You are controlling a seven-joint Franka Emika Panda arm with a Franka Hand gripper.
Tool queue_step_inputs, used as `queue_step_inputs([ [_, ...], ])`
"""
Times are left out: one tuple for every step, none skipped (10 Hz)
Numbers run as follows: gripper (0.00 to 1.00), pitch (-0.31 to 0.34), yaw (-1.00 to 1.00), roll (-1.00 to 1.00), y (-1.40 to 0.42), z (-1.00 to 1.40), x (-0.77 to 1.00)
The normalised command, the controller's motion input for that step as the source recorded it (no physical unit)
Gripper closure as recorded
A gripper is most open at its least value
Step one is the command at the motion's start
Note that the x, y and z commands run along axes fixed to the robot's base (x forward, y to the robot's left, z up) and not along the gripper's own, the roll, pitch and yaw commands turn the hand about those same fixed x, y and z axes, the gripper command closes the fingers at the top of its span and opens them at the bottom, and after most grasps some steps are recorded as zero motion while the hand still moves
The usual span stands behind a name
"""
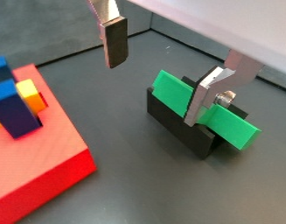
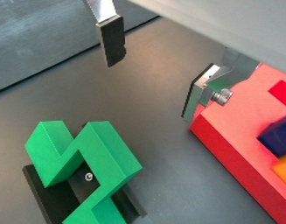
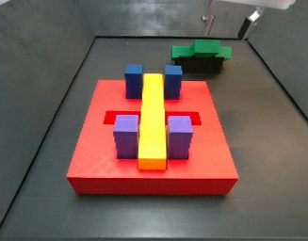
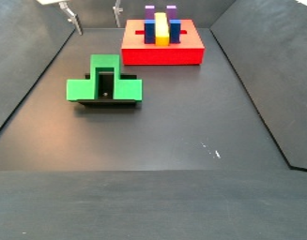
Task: Pick up the green object. Move up. Place the green object on the fixture. Regrasp the green object. Move to above the board. Insert the green object.
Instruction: Regrasp the green object.
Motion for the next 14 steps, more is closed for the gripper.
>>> queue_step_inputs([
  [0.00,-0.329,0.18,0.56,-0.23,0.00,0.07],
  [0.00,-0.337,0.09,0.74,-0.15,0.00,0.10],
  [0.00,-0.383,0.02,0.99,-0.15,0.00,0.05],
  [0.00,-0.463,0.01,1.00,-0.14,0.00,0.00],
  [0.00,-0.463,0.00,1.00,-0.09,0.00,0.03],
  [0.00,-0.463,0.00,1.00,-0.07,0.00,0.03],
  [0.00,-0.326,0.00,1.00,-0.02,0.01,0.03],
  [0.00,0.000,0.00,0.96,0.07,0.00,0.06],
  [0.00,0.086,-0.01,0.97,0.16,0.00,0.12],
  [0.00,0.166,-0.10,1.00,0.23,0.00,0.10],
  [0.00,0.354,-0.25,0.88,0.22,0.00,0.12],
  [0.00,0.497,-0.36,0.75,0.23,0.00,0.09],
  [0.00,0.566,-0.43,0.69,0.20,0.00,0.00],
  [0.00,0.586,-0.47,0.66,0.17,-0.01,0.00],
])
